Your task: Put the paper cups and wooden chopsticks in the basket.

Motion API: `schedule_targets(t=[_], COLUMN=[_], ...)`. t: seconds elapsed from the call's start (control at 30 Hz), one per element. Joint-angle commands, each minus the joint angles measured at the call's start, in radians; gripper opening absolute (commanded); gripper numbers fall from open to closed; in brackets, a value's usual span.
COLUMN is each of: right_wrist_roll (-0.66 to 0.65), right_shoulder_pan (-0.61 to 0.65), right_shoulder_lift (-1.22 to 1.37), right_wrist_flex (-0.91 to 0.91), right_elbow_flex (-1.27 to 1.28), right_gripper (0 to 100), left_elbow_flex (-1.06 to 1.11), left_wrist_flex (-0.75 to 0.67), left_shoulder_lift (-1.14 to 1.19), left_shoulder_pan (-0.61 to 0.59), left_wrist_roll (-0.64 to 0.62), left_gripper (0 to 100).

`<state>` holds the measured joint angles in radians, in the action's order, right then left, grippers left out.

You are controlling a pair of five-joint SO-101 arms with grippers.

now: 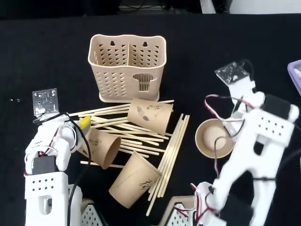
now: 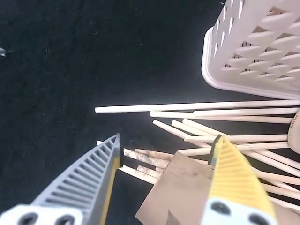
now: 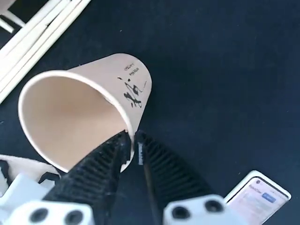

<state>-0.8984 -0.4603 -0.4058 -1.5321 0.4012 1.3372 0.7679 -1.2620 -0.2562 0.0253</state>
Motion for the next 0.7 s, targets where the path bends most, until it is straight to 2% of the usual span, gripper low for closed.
schedule_targets(t=[0.0,0.17,0.23,0.37,0.67], right_wrist_roll=[0.005,0.003,0.003,0.006,0.003], right_shoulder_pan=[-0.014,0.009,0.026,0.055,0.051], right_shoulder_lift=[0.053,0.062,0.062,0.070,0.070], right_wrist_flex=[0.035,0.028,0.029,0.026,0.034], right_elbow_flex=[-0.065,-0.059,-0.059,-0.056,-0.054], right_gripper=[2.0,14.8,12.9,1.1,1.5], left_elbow_flex=[-0.007,-0.005,-0.005,-0.005,-0.005], left_wrist_flex=[-0.017,-0.017,-0.017,-0.017,-0.017], left_shoulder_lift=[-0.017,-0.017,-0.017,-0.017,-0.017], left_shoulder_pan=[0.007,0.007,0.007,0.007,0.007], left_wrist_roll=[-0.008,-0.008,-0.008,-0.008,-0.008], left_gripper=[31,31,31,31,31])
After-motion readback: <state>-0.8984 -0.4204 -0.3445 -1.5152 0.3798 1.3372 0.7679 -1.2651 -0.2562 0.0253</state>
